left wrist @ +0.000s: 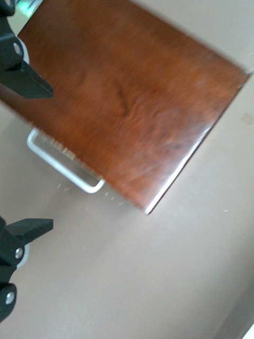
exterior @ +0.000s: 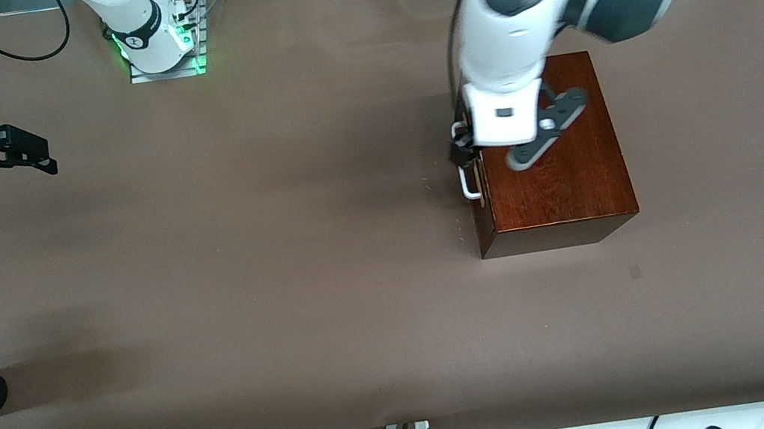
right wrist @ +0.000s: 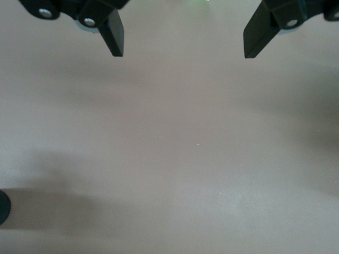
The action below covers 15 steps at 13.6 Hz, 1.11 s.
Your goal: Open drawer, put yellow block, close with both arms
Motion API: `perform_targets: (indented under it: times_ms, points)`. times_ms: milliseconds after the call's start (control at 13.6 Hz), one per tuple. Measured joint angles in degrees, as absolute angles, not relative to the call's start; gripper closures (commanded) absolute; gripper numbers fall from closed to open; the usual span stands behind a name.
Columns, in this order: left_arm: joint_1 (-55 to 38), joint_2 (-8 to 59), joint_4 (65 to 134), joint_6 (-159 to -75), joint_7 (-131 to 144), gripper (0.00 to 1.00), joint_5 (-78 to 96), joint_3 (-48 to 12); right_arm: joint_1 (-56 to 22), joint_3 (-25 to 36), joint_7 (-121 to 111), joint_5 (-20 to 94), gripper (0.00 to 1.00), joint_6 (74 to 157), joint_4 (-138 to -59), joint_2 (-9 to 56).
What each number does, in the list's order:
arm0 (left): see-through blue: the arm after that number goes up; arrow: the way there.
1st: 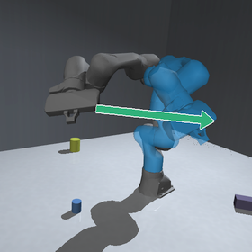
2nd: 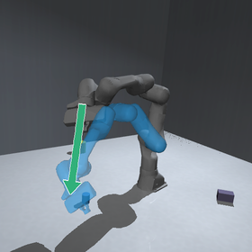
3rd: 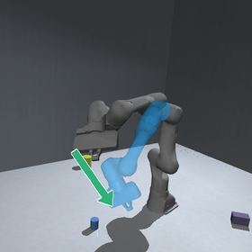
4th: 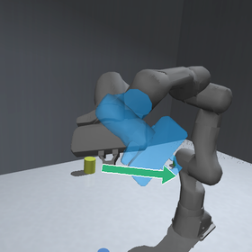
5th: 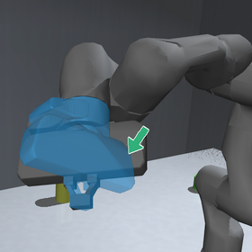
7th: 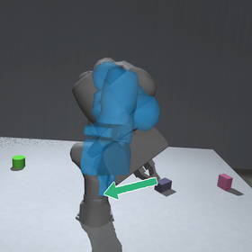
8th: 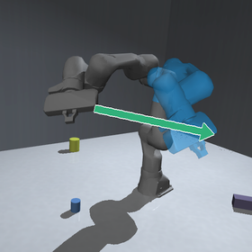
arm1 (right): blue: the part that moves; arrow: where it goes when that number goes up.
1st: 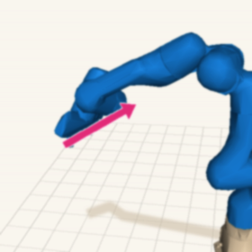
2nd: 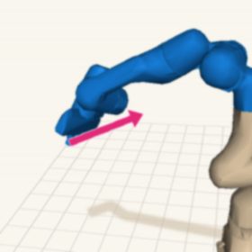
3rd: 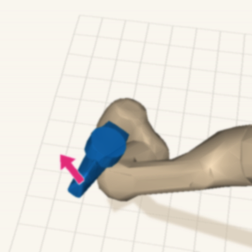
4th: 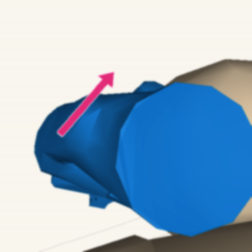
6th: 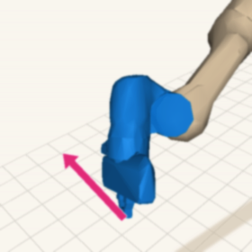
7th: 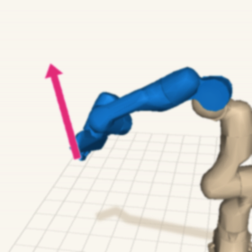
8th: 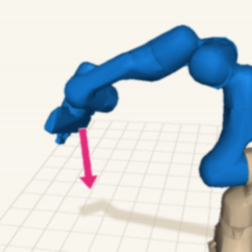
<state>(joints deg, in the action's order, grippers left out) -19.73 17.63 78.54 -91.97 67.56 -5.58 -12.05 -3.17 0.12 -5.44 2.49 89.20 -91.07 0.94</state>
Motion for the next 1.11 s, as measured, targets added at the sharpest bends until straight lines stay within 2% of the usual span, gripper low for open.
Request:
perform_targets:
  times_ms: [295, 590, 885, 1106]
  points:
    - [-13.22, 8.34, 87.52, -91.85, 49.98, 0.0, -5.4, -11.25, -3.19, 0.06, -5.44, 2.49, 0.0, 89.16, -91.07, 0.91]
    - [-11.13, 0.94, 94.29, -91.88, 31.67, 0.0, -3.72, -4.3, -3.2, 0.05, -5.44, 2.49, 0.0, 89.16, -91.06, 0.91]
    - [-10.92, -1.74, 97.07, -92.47, 15.07, 0.0, -0.78, 3.62, -3.21, 0.05, -5.44, 2.49, 0.0, 89.22, -91.03, 0.88]
    - [-10.89, -2.16, 97.48, -93.14, 10.0, 0.0, -0.25, 6.71, -3.21, 0.05, -5.44, 2.5, 0.0, 89.24, -91.03, 0.87]
